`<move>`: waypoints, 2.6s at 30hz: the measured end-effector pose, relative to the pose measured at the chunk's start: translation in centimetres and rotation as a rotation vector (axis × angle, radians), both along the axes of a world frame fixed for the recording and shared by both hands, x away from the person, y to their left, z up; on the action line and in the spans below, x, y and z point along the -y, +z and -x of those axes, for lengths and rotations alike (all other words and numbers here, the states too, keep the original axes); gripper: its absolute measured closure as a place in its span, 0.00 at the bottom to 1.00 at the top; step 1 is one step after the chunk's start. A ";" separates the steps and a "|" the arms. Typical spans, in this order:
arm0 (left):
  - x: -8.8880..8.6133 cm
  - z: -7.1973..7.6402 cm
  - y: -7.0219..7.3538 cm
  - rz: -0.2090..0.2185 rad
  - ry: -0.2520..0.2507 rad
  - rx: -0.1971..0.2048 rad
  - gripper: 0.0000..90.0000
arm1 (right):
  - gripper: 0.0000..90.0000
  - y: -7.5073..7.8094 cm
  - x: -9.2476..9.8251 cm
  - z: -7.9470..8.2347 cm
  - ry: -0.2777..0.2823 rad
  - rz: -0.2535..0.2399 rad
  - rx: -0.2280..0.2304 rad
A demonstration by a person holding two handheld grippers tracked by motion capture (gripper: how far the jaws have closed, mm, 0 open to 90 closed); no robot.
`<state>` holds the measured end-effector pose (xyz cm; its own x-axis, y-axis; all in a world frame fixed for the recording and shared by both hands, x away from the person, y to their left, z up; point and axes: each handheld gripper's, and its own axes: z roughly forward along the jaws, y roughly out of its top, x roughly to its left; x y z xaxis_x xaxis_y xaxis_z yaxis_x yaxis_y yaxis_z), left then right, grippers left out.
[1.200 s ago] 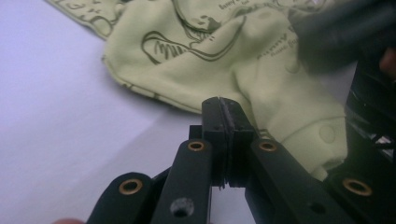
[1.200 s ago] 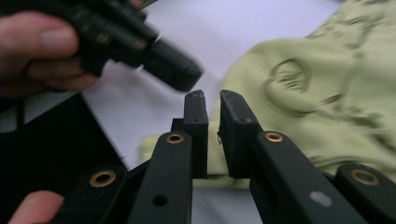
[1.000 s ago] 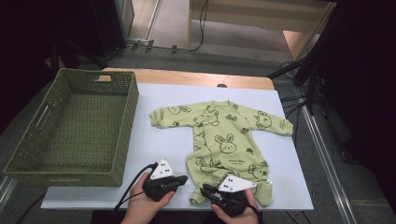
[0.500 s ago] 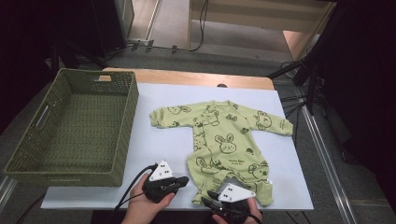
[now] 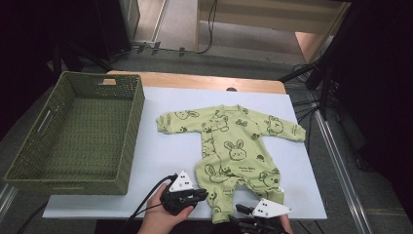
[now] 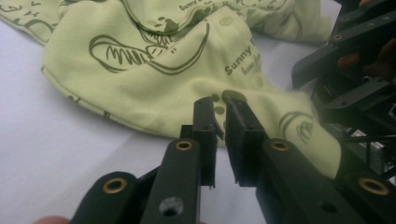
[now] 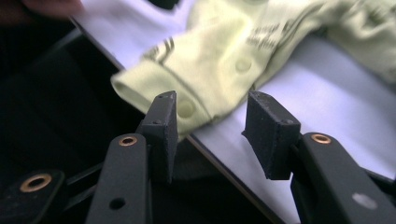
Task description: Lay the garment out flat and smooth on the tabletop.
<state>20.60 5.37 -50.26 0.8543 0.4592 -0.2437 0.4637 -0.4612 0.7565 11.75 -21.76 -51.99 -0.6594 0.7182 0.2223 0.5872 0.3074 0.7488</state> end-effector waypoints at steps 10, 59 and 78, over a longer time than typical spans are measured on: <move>2.7 0.1 -0.9 -0.137 0.000 0.062 0.63 | 0.74 1.8 3.2 0.0 -0.218 0.006 0.143; 3.4 1.8 -1.1 -0.092 -0.124 -0.004 0.67 | 0.69 -0.4 3.4 -0.9 -0.169 0.054 -0.011; 3.5 3.0 -1.0 -0.100 -0.200 -0.016 1.00 | 0.89 -0.3 4.4 1.1 -0.154 0.059 0.016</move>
<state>17.56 1.87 -51.27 0.9270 0.3038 -0.2200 0.3675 -0.6174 0.6955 10.66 -26.13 -52.24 -0.5435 0.8225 0.1674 0.6189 0.2580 0.7419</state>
